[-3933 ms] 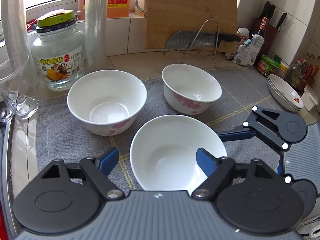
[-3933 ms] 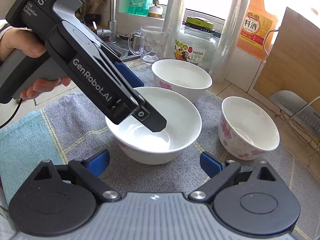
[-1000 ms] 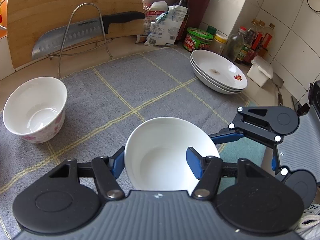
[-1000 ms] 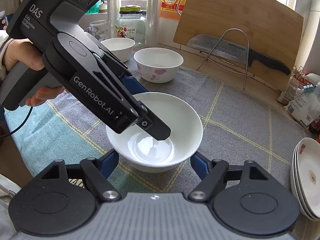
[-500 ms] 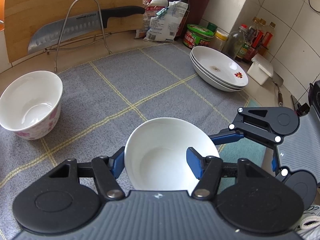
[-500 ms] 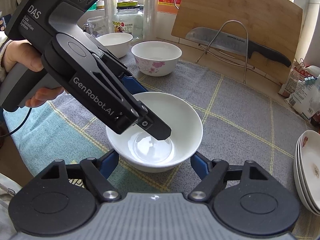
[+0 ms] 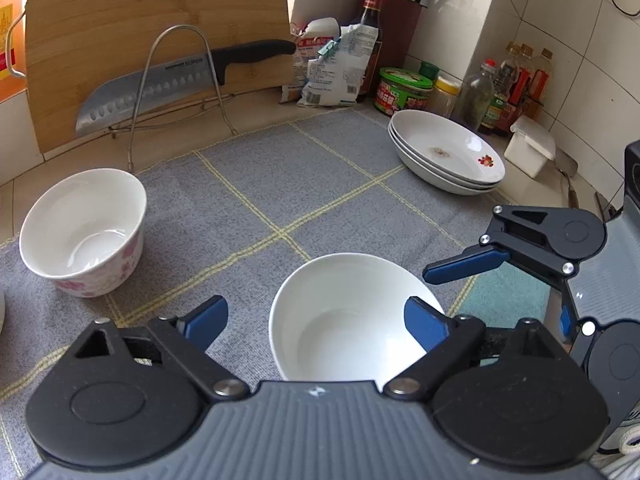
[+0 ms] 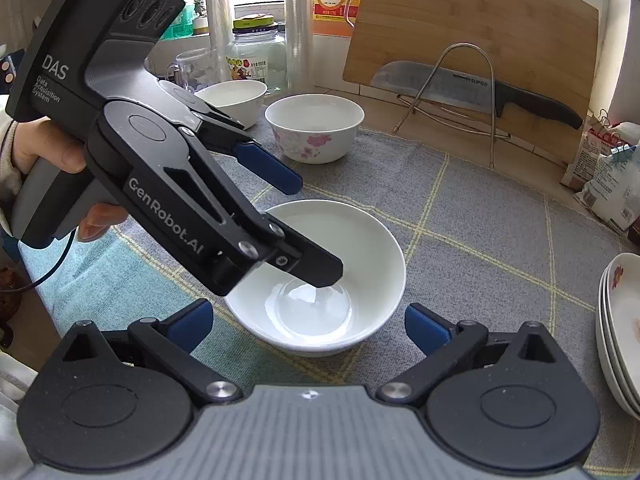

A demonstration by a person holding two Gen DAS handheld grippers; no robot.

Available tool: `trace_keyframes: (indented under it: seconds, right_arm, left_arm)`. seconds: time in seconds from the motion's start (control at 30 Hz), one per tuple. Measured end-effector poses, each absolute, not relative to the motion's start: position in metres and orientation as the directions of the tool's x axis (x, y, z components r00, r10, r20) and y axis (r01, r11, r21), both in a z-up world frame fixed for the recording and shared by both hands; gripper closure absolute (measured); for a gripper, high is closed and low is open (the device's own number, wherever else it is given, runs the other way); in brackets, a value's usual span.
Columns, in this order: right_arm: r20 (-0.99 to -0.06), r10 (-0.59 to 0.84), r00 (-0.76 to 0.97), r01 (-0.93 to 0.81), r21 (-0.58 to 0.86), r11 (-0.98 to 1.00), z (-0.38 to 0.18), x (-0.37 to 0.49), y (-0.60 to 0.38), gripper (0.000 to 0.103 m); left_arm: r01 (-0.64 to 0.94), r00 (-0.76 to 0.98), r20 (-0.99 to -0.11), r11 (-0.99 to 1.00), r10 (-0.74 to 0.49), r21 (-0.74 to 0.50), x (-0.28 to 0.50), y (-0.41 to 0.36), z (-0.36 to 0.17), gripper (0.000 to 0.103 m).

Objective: Organize plates and bowls
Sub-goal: 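Lower the white bowl onto the towel and open the left gripper, then grasp the rim of a pink-flower bowl with the right gripper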

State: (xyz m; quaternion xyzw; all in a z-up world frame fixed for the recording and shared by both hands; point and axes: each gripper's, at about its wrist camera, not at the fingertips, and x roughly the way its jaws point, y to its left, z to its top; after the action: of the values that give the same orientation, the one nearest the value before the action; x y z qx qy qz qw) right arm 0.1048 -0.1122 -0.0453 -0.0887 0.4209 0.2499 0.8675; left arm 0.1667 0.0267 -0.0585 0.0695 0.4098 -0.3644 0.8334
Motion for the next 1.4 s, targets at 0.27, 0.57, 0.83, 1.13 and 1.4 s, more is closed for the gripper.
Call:
trace_keyframes:
  seconds: [0.27, 0.57, 0.83, 1.13, 1.4]
  right_arm:
    - [-0.771, 0.348, 0.533, -0.509, 0.036, 0.860, -0.033, 0.100, -0.113, 0.000]
    - [-0.781, 0.323, 0.535, -0.533, -0.014, 0.846, -0.023, 0.112, -0.103, 0.000]
    - [-0.792, 0.323, 0.518, -0.555, -0.024, 0.831, -0.012, 0.133, -0.089, 0.000]
    - [-0.787, 0.371, 0.492, -0.552, 0.047, 0.832, 0.004, 0.180, -0.081, 0.000]
    - [-0.792, 0.420, 0.443, -0.543, 0.136, 0.829, 0.003, 0.228, -0.072, 0.000]
  left_arm:
    - [0.602, 0.549, -0.671, 0.793, -0.498, -0.095, 0.150, 0.051, -0.042, 0.003]
    - [0.531, 0.614, -0.647, 0.843, -0.451, -0.085, 0.144, 0.080, -0.038, 0.003]
    - [0.458, 0.692, -0.614, 0.888, -0.380, -0.032, 0.146, 0.097, -0.042, 0.002]
    - [0.398, 0.756, -0.592, 0.914, -0.279, 0.078, 0.160, 0.105, -0.057, 0.002]
    - [0.359, 0.781, -0.584, 0.925, -0.223, 0.127, 0.180, 0.100, -0.069, 0.002]
